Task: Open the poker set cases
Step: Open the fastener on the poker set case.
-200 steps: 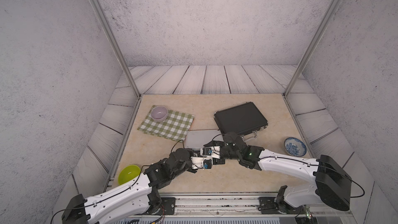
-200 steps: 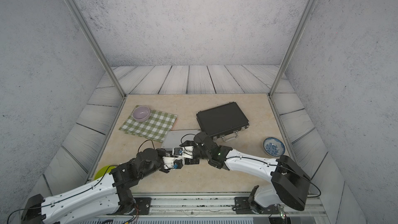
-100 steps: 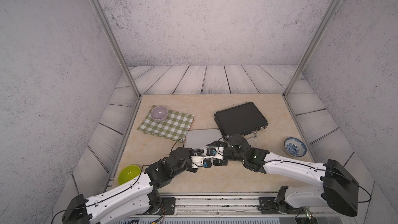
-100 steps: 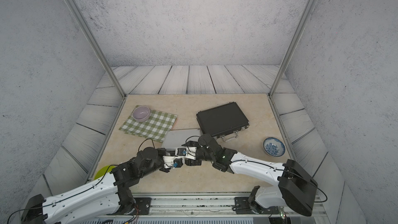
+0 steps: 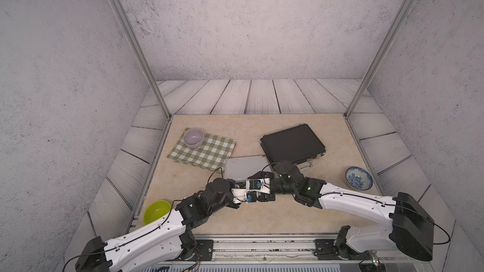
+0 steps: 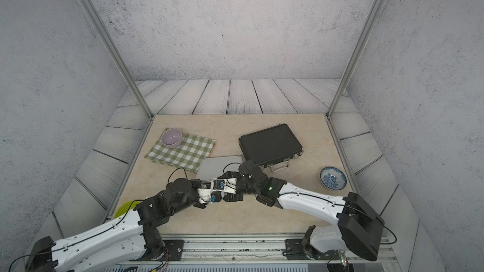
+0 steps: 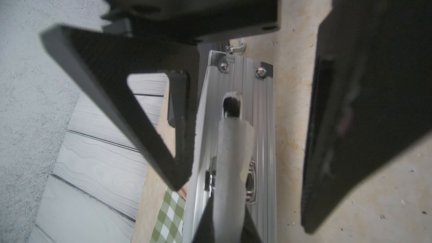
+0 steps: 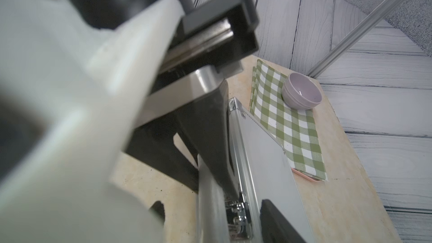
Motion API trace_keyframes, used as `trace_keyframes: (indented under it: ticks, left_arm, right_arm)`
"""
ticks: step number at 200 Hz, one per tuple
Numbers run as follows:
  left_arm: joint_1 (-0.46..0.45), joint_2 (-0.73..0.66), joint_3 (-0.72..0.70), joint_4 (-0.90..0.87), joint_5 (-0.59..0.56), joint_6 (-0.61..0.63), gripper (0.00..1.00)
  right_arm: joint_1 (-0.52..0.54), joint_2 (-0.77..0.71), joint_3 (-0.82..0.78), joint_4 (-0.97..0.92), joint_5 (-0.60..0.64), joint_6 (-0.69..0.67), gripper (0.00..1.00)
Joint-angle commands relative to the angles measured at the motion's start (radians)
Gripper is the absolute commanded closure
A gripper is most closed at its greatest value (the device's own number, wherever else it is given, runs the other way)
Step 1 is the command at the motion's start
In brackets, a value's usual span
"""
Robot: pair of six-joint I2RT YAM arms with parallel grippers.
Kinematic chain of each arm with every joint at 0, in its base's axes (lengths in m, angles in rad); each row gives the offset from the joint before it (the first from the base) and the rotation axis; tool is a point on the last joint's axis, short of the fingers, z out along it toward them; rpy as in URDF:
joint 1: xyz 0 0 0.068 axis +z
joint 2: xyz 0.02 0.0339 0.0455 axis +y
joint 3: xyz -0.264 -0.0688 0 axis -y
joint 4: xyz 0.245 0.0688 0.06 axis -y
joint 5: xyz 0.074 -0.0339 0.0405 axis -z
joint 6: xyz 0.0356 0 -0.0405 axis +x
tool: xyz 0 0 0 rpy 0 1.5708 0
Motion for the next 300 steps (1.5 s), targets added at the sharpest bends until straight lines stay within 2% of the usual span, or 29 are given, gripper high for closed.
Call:
trace_keyframes:
  ticks: [1,55,122,164,185,229,300]
  left_arm:
    - [0.016,-0.034,0.044,0.144,-0.015,-0.048,1.0]
    - [0.016,-0.035,0.041,0.148,-0.015,-0.048,1.0]
    - [0.025,-0.056,0.024,0.174,-0.048,-0.037,1.0]
    - [0.024,-0.067,0.008,0.198,-0.052,-0.038,1.0]
    - [0.024,-0.057,0.009,0.211,-0.048,-0.044,1.0]
    - [0.028,-0.031,0.025,0.208,-0.065,-0.055,1.0]
    - [0.054,-0.027,0.033,0.218,-0.082,-0.069,1.0]
  right_arm:
    - [0.007,0.043,0.02,-0.097,-0.024,-0.018,0.34]
    - [0.007,0.075,0.031,-0.121,-0.001,-0.024,0.35]
    - [0.008,0.091,0.058,-0.197,-0.03,-0.021,0.41]
    - [0.015,0.105,0.058,-0.211,-0.005,-0.009,0.39]
    - [0.015,0.124,0.089,-0.249,-0.007,-0.014,0.39]
    - [0.015,0.148,0.141,-0.361,-0.089,-0.018,0.42]
    - [0.017,0.128,0.178,-0.509,-0.103,0.003,0.43]
